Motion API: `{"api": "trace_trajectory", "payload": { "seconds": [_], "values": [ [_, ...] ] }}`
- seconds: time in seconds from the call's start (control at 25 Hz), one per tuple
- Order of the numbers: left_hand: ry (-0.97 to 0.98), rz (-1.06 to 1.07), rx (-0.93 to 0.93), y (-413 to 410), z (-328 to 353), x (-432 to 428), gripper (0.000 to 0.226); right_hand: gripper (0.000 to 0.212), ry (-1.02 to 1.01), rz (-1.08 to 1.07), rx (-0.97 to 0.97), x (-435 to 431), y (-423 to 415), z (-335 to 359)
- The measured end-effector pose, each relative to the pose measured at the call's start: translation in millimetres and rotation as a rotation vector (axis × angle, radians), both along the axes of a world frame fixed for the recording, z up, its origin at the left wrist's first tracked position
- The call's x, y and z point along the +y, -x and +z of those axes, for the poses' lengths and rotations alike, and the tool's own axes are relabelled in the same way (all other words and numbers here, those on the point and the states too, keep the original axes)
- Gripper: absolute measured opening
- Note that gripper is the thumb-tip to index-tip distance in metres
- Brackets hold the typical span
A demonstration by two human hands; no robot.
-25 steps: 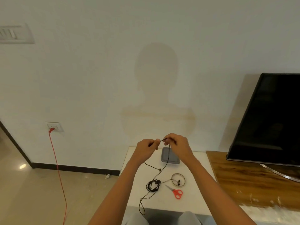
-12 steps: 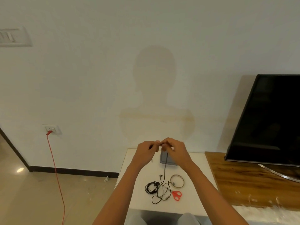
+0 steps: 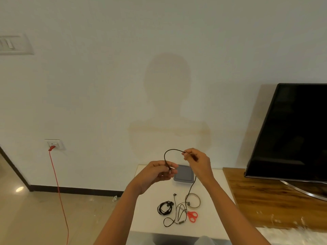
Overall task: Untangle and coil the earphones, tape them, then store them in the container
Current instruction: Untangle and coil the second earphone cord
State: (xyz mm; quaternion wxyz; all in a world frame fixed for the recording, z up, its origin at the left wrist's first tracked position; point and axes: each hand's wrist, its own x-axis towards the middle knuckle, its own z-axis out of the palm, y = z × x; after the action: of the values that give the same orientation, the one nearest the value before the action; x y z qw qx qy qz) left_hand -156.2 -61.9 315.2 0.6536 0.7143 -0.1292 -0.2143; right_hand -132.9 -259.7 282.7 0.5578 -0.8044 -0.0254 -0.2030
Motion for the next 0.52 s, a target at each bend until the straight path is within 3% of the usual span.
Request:
{"api": "trace_trajectory", "payload": {
  "seconds": [0.12, 0.2, 0.28, 0.36, 0.52],
  "values": [
    [0.177, -0.012, 0.123, 0.1, 2.5, -0.7, 0.023, 0.013, 0.022, 0.073, -0.036, 0.1, 2.2, 1.8],
    [0.318, 0.047, 0.228, -1.7, 2.2, -1.1, 0.042, 0.017, 0.034, 0.118, -0.061, 1.4, 3.6, 6.8],
    [0.284, 0.117, 0.185, -4.7, 0.5, -0.3, 0.060, 0.023, 0.023, 0.145, -0.072, 1.5, 3.8, 11.9],
    [0.264, 0.136, 0.124, -5.5, -2.2, -1.0, 0.054, 0.025, 0.010, 0.154, -0.081, -0.5, 3.3, 14.5],
    [0.454, 0.004, 0.253, -0.5, 3.5, -3.5, 0.025, 0.012, 0.049, 0.113, -0.030, 1.0, 3.3, 12.8]
  ]
}}
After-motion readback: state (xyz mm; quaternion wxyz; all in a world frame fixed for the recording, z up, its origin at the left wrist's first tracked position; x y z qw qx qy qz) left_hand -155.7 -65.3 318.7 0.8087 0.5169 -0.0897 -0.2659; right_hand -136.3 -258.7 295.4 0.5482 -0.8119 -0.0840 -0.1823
